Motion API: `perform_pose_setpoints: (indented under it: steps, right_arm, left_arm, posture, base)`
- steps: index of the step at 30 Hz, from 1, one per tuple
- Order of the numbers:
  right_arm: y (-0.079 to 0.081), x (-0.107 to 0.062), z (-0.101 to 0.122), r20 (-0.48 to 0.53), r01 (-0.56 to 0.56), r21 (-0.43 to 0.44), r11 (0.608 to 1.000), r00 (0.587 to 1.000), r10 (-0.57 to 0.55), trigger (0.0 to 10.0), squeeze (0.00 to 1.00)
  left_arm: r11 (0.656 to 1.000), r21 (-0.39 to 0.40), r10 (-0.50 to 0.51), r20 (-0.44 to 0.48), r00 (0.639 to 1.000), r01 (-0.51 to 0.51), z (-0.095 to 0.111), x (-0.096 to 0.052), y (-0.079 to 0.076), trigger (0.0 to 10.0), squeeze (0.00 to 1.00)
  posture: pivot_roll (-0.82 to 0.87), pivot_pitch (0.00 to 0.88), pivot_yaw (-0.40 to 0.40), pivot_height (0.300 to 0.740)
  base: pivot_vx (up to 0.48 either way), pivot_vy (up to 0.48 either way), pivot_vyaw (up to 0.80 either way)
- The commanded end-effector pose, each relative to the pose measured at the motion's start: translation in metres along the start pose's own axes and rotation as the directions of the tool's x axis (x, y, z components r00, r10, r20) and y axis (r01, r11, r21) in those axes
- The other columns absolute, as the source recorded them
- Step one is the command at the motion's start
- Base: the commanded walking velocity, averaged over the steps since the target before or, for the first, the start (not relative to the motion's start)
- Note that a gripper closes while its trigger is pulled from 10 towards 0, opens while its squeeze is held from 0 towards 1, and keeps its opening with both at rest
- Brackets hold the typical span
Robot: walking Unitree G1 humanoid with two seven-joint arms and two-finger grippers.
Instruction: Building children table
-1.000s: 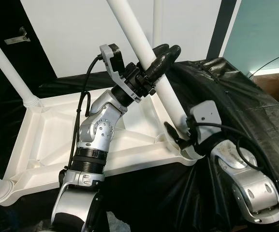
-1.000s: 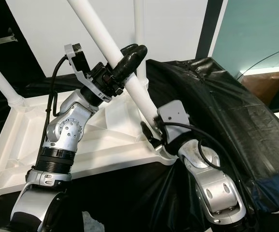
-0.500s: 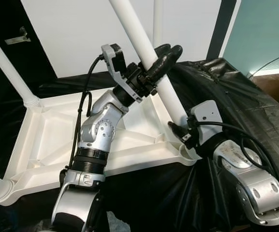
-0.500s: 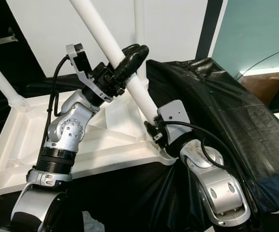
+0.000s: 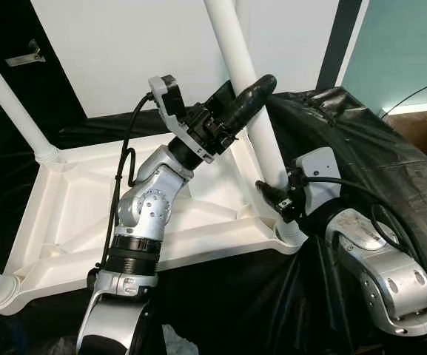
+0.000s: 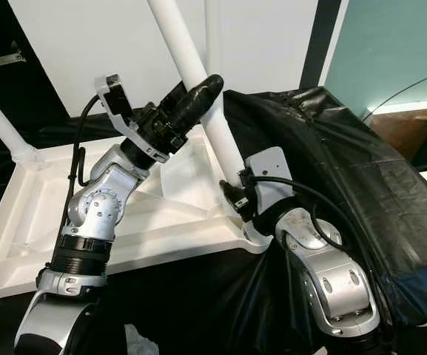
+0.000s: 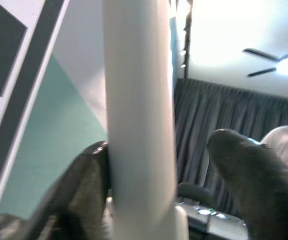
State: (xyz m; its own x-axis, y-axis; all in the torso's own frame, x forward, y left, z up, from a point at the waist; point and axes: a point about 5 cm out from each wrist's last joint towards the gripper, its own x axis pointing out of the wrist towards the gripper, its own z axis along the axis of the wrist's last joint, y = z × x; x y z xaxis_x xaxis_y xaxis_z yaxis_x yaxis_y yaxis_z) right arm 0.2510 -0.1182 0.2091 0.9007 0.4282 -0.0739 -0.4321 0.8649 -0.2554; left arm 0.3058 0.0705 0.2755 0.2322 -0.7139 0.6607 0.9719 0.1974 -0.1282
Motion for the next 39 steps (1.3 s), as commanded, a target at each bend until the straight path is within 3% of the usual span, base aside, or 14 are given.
perform_pose_setpoints:
  steps: [1,2,6,8,9,13,16,22,24,27,39]
  right_arm:
    - [-0.007,0.002,-0.006,-0.034,0.061,-0.011,0.998,0.998,-0.061,10.0,0.00]
    - [-0.006,0.003,-0.003,-0.016,0.060,-0.031,0.998,0.998,-0.060,10.0,0.00]
    - [-0.005,0.002,0.000,0.018,0.067,-0.048,0.997,0.998,-0.066,10.0,0.00]
    - [-0.006,0.001,0.005,0.056,0.093,-0.091,0.992,0.995,-0.088,10.0,0.00]
    - [-0.006,-0.002,0.008,0.089,0.106,-0.117,0.988,0.991,-0.095,10.0,0.00]
    - [-0.005,-0.005,0.009,0.114,0.110,-0.119,0.987,0.989,-0.096,10.0,0.00]
    - [-0.002,-0.011,0.003,0.154,0.148,-0.176,0.973,0.981,-0.121,10.0,0.00]
    - [-0.002,-0.011,-0.003,0.161,0.166,-0.193,0.967,0.978,-0.136,10.0,0.00]
    - [0.001,-0.009,-0.008,0.175,0.163,-0.201,0.966,0.976,-0.128,10.0,0.00]
    - [0.009,-0.004,-0.008,0.201,0.109,-0.197,0.974,0.977,-0.068,10.0,0.00]
    - [0.021,0.001,0.005,0.268,0.044,-0.209,0.977,0.963,0.014,10.0,0.00]
  left_arm:
    - [0.974,-0.006,-0.227,0.012,0.974,0.227,0.006,-0.002,-0.016,10.0,0.46]
    - [0.961,-0.059,-0.273,-0.017,0.962,0.271,0.005,-0.011,-0.019,10.0,0.00]
    - [0.949,-0.115,-0.301,-0.060,0.952,0.293,0.001,-0.025,-0.019,10.0,0.00]
    - [0.949,-0.132,-0.301,-0.125,0.945,0.285,-0.005,-0.037,-0.016,10.0,0.00]
    - [0.954,-0.144,-0.290,-0.210,0.934,0.264,-0.015,-0.051,-0.013,10.0,0.00]
    - [0.961,-0.159,-0.264,-0.267,0.927,0.228,-0.023,-0.061,-0.011,10.0,0.00]
    - [0.968,-0.185,-0.231,-0.384,0.894,0.171,-0.042,-0.080,-0.014,10.0,0.00]
    - [0.963,-0.210,-0.245,-0.425,0.871,0.168,-0.049,-0.086,-0.019,10.0,0.00]
    - [0.951,-0.248,-0.284,-0.469,0.836,0.184,-0.055,-0.093,-0.024,10.0,0.00]
    - [0.920,-0.301,-0.380,-0.534,0.755,0.251,-0.058,-0.106,-0.033,10.0,0.00]
    - [0.902,-0.353,-0.423,-0.603,0.677,0.248,-0.065,-0.127,-0.039,10.0,0.00]
  posture:
    - [-0.19,0.023,0.052,0.740]
    - [-0.20,0.025,0.056,0.740]
    - [-0.20,0.025,0.056,0.740]
    - [-0.20,0.030,0.061,0.740]
    - [-0.20,0.030,0.062,0.740]
    - [-0.20,0.032,0.066,0.740]
    - [-0.21,0.035,0.064,0.740]
    - [-0.20,0.036,0.062,0.740]
    - [-0.20,0.037,0.060,0.740]
    - [-0.19,0.039,0.055,0.740]
    - [-0.18,0.051,0.045,0.740]
  base:
    - [0.000,0.000,0.00]
    - [0.000,0.000,0.00]
    - [0.000,0.000,0.00]
    - [0.000,0.000,0.00]
    - [0.000,0.000,0.00]
    - [0.000,0.000,0.00]
    - [0.000,0.000,0.00]
    - [0.000,0.000,0.00]
    - [0.000,0.000,0.00]
    - [0.000,0.000,0.00]
    - [0.000,0.000,0.00]
